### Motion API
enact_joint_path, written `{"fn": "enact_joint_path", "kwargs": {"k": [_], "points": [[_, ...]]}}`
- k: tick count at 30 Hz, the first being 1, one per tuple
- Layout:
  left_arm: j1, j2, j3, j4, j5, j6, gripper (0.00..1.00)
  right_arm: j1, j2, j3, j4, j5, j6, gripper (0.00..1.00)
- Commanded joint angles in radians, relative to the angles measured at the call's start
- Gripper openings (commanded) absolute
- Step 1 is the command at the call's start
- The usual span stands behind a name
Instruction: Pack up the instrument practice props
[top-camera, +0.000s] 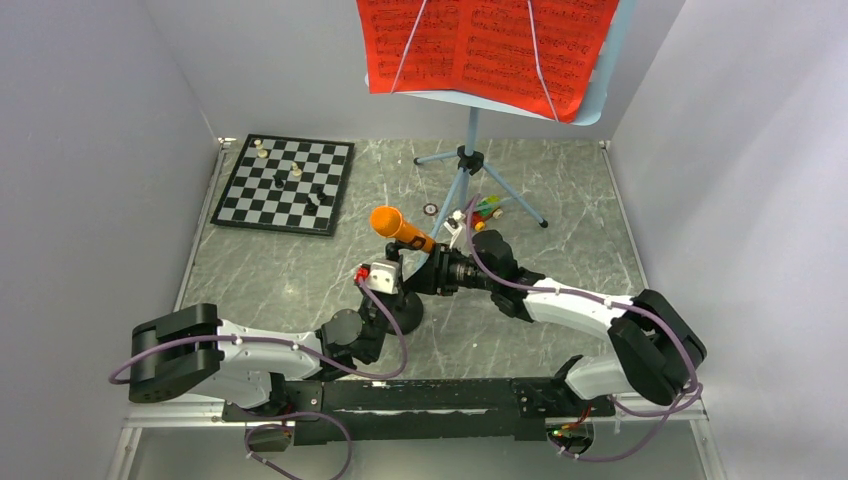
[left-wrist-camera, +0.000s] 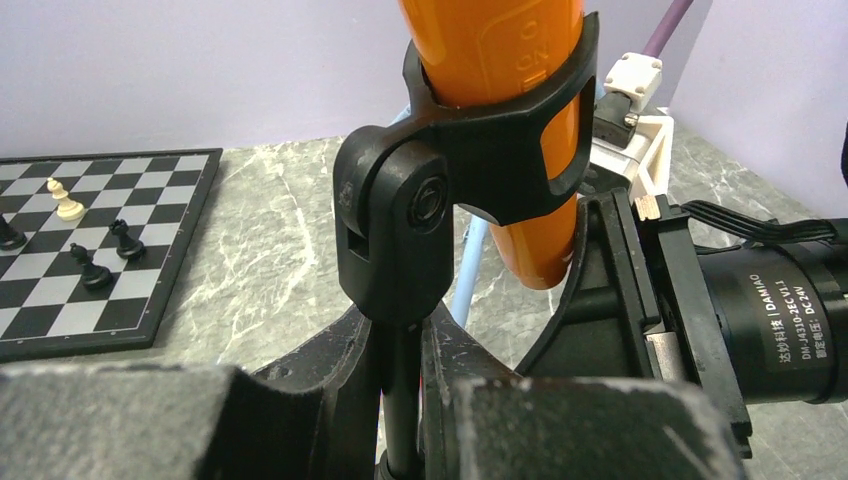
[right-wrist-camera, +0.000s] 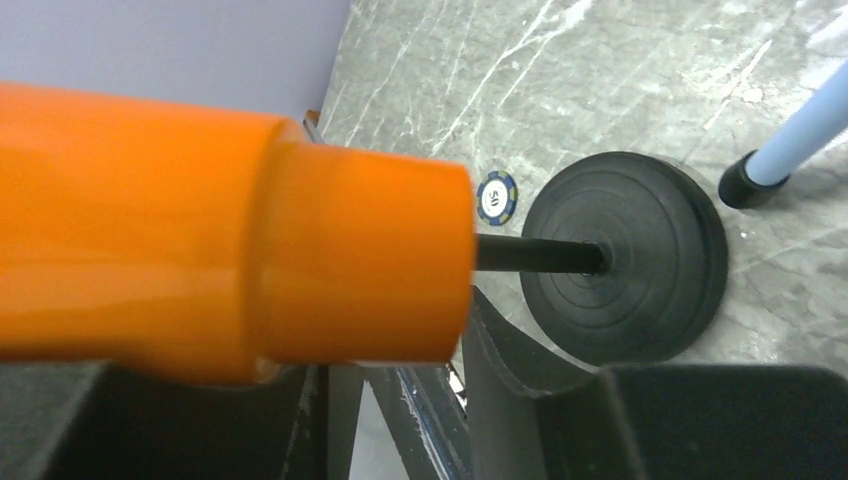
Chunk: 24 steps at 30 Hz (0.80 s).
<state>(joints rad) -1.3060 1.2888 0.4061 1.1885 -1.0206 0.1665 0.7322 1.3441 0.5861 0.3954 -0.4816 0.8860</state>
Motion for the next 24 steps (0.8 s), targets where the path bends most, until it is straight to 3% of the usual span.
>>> {"fn": "enact_joint_path", "kwargs": {"k": [1,4,8,12,18,24], "points": [[-0.007,0.003,-0.025,-0.096,-0.038,-0.032,0.0,0.02,0.03,0.044,0.043,-0.001,-0.04,0.39],[-0.008,0.006,-0.024,-0.101,-0.036,-0.037,0.0,0.025,0.037,0.044,0.054,-0.007,-0.046,0.33],[-0.007,0.013,-0.023,-0.116,-0.036,-0.052,0.0,0.049,0.017,0.056,0.009,0.041,-0.116,0.13],[-0.007,0.019,-0.017,-0.156,-0.036,-0.079,0.0,0.161,-0.026,0.077,-0.14,0.274,-0.323,0.0],[-0.007,0.016,-0.029,-0.233,-0.035,-0.157,0.0,0.38,-0.055,0.021,-0.178,0.751,-0.571,0.0],[-0.007,0.01,-0.042,-0.28,-0.035,-0.225,0.0,0.534,-0.035,0.004,-0.163,1.062,-0.704,0.0]]}}
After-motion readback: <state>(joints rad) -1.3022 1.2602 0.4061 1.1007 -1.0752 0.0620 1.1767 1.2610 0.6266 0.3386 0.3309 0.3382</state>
